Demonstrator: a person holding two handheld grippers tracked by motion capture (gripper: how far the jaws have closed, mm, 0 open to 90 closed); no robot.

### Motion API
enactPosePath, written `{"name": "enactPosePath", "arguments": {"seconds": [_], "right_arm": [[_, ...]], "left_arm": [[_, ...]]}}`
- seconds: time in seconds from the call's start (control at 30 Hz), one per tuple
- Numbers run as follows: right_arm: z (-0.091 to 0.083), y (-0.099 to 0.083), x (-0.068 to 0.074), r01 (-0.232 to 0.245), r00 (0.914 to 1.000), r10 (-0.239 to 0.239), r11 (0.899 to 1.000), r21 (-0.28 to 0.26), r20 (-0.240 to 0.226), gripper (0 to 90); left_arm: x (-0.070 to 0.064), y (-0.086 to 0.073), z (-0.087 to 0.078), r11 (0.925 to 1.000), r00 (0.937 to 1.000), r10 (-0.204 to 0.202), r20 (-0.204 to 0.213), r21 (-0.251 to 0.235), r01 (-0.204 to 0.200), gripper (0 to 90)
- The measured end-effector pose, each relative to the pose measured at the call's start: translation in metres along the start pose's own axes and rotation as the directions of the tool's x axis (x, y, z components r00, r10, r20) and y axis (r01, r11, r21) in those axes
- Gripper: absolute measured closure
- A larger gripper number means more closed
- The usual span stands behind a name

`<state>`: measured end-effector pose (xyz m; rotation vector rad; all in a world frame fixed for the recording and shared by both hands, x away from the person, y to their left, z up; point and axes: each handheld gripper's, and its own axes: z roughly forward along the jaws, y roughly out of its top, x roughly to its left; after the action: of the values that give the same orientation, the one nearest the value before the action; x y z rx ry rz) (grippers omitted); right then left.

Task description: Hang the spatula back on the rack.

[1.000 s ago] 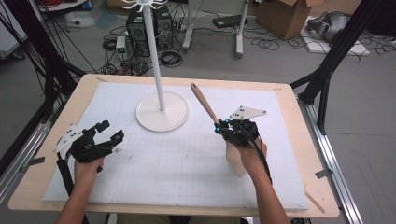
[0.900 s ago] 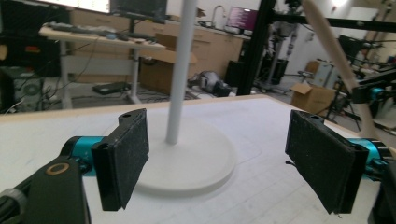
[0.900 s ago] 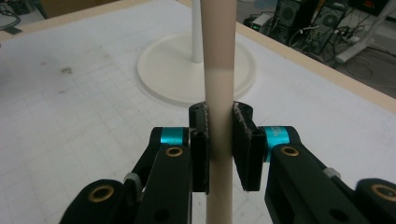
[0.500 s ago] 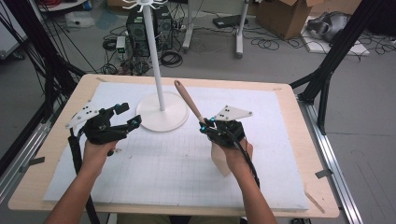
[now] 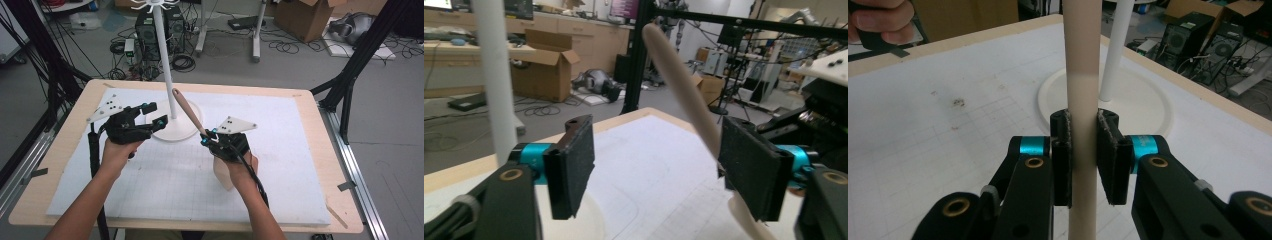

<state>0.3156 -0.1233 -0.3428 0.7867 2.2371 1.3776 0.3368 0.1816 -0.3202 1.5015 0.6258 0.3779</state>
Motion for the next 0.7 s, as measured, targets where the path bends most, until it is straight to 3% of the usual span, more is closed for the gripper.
{"name": "enactPosePath", "arguments": {"seconds": [0.43, 0.7], "right_arm": [[0.012, 0.002, 0.018, 0.024, 0.9992, -0.025, 0.999, -0.024, -0.032, 78.0], [0.013, 0.004, 0.028, 0.056, 0.9977, -0.058, 0.998, -0.040, -0.035, 77.9]], "left_arm": [[-0.008, 0.008, 0.019, 0.9992, 0.9986, 0.011, 0.051, 0.038, -0.013, 40.7], [-0.015, 0.014, 0.023, 0.9976, 0.9952, 0.044, 0.088, 0.050, -0.049, 49.7]]}}
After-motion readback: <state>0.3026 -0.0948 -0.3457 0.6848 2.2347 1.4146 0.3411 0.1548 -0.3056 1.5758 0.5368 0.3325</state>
